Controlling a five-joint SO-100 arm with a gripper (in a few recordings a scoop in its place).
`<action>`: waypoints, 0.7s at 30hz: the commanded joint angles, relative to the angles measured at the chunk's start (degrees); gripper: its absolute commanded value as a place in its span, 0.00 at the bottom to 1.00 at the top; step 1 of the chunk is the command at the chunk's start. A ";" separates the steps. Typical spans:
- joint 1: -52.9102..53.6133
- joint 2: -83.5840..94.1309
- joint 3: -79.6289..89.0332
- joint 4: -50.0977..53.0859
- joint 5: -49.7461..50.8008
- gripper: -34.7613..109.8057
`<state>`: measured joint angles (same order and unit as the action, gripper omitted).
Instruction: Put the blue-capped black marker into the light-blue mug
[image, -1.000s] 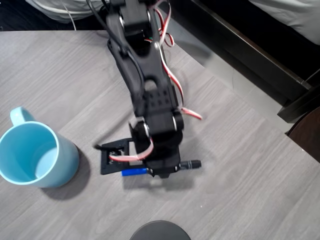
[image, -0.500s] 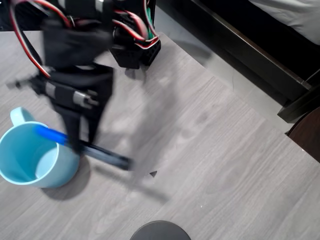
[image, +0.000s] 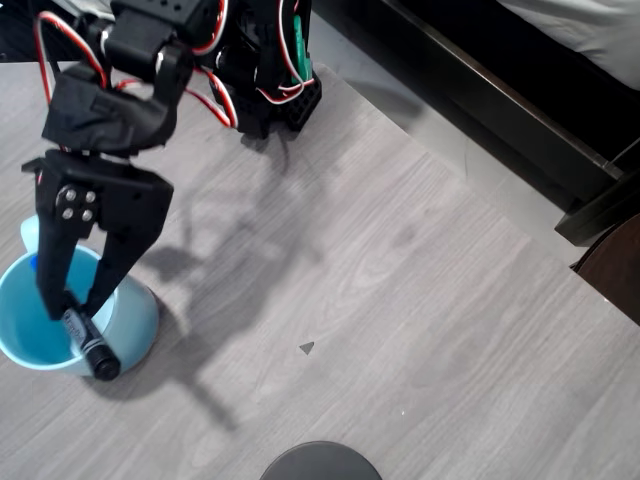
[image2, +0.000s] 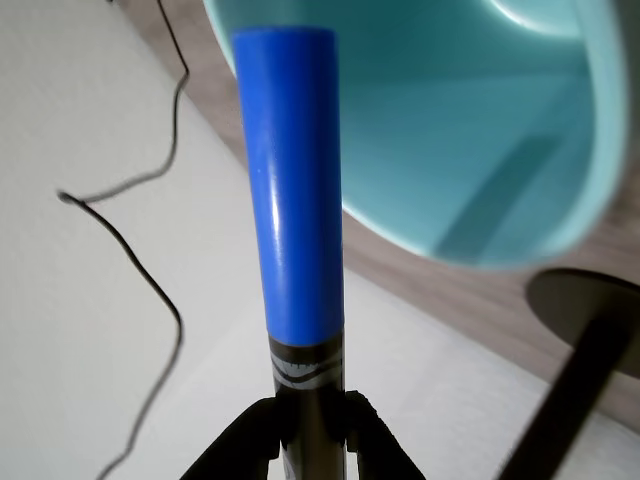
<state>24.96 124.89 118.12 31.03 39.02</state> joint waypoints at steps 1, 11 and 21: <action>-0.53 -0.53 -0.26 -3.34 0.97 0.24; 0.79 -10.63 -0.18 -9.93 4.48 0.24; -3.78 -8.88 3.60 -11.51 2.11 0.43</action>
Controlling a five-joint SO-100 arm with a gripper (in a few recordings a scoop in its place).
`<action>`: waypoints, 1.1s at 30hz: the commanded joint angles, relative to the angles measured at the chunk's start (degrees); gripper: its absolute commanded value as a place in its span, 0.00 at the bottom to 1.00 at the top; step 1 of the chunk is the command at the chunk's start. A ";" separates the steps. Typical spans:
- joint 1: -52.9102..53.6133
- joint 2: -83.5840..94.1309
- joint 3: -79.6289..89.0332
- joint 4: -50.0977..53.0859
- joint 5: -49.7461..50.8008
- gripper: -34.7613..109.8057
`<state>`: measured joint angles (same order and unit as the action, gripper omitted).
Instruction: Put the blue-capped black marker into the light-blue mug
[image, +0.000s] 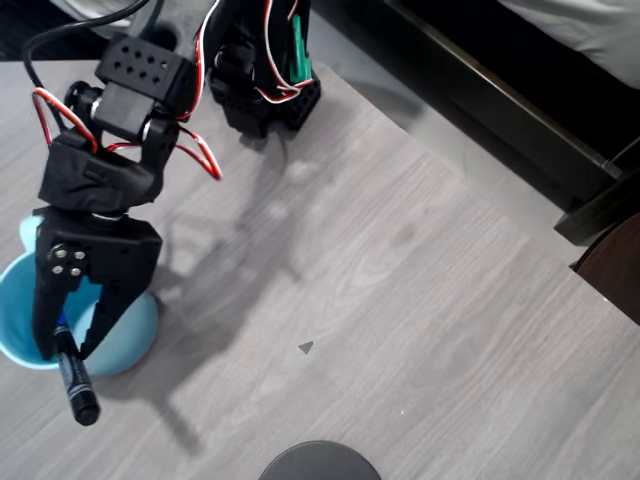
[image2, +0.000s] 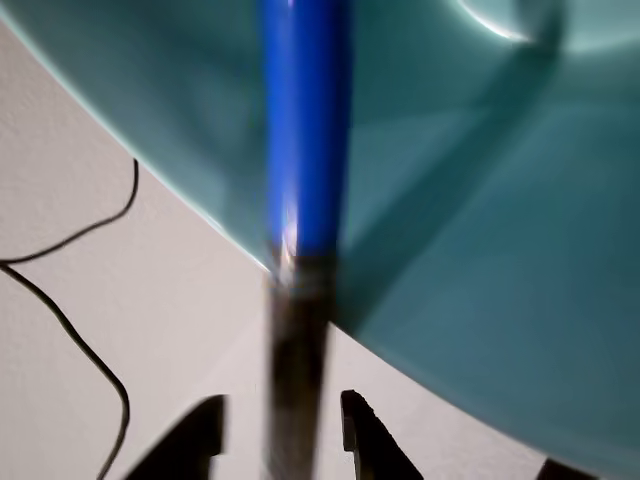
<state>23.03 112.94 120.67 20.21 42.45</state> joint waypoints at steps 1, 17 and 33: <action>-2.72 4.83 2.29 -0.70 -2.20 0.43; -26.89 41.57 27.60 11.69 -33.05 0.24; -34.89 54.93 49.75 16.52 -40.52 0.24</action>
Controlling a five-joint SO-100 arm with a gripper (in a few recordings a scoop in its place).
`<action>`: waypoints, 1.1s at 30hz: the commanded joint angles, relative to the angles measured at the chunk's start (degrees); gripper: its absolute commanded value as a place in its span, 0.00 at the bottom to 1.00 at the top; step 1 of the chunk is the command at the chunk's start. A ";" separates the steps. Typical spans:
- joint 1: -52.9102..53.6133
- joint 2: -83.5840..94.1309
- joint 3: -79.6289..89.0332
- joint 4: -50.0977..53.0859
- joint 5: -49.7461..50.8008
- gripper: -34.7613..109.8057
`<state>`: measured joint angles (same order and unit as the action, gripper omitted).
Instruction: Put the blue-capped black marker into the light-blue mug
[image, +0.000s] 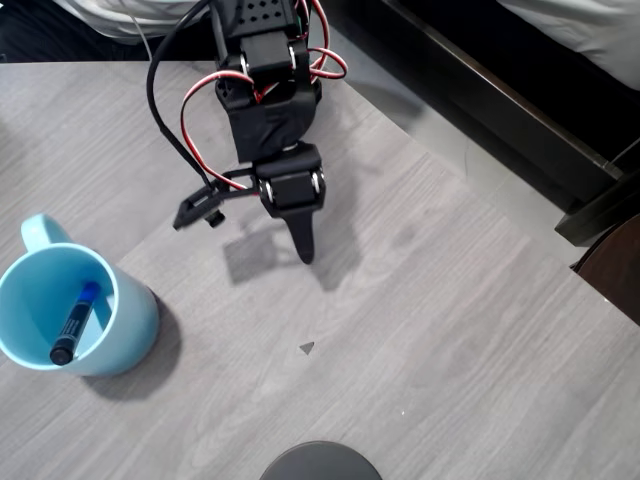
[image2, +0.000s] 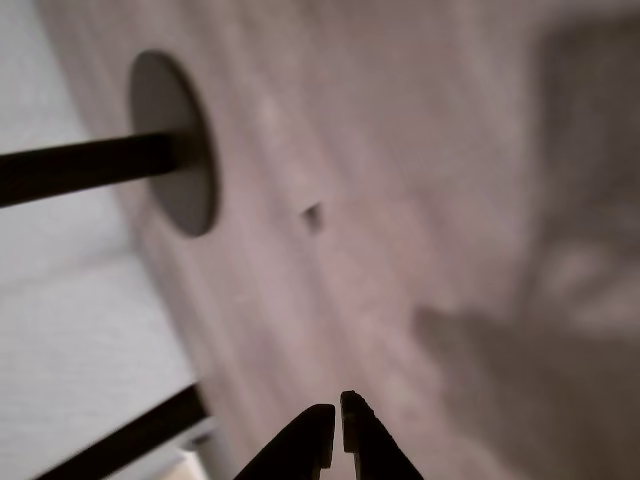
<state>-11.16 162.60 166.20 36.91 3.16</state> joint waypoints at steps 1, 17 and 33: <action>-0.70 7.91 6.15 0.26 -1.76 0.24; -1.93 28.65 11.69 22.94 -2.81 0.24; -1.23 28.65 11.69 32.78 1.49 0.24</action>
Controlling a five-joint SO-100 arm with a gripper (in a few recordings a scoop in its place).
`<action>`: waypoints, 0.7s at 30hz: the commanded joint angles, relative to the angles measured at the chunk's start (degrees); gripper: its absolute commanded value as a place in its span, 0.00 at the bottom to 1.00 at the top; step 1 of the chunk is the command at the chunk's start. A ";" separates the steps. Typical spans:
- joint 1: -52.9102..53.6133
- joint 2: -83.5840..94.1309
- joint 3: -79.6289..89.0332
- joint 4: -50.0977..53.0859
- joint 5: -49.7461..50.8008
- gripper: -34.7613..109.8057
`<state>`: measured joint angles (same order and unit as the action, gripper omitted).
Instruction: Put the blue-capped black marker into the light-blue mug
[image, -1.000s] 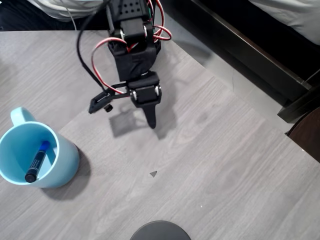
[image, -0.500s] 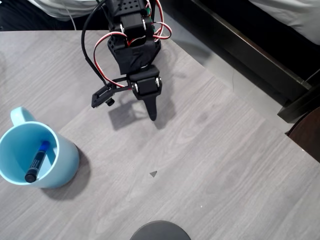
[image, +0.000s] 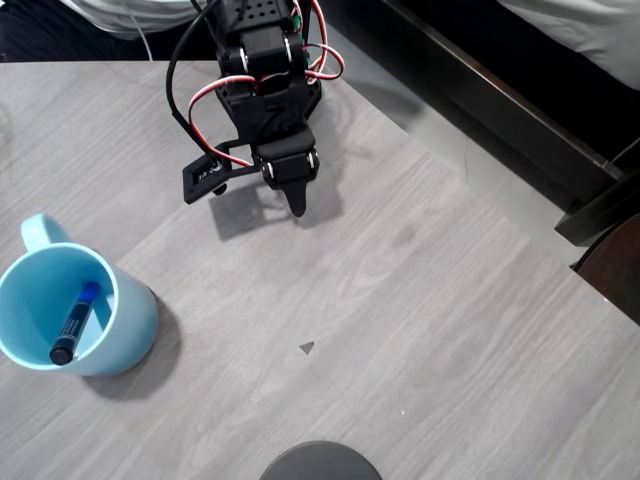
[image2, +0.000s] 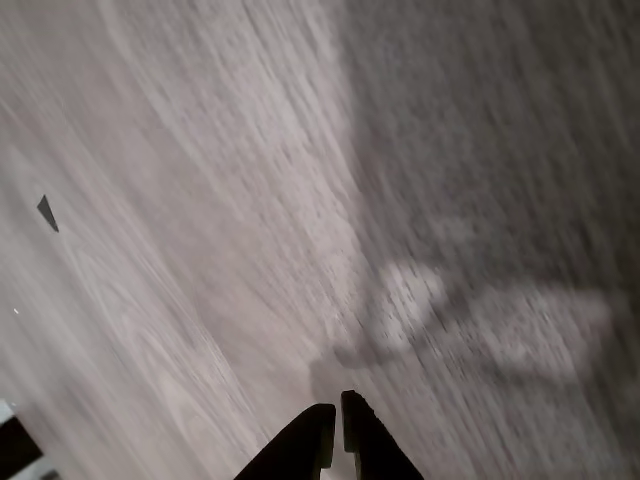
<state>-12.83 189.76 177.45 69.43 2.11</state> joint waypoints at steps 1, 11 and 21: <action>0.53 1.49 0.44 0.26 3.25 0.24; 0.44 1.49 0.53 0.26 2.72 0.24; 1.05 1.49 0.53 0.35 2.72 0.24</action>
<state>-12.13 189.76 177.54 69.43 5.01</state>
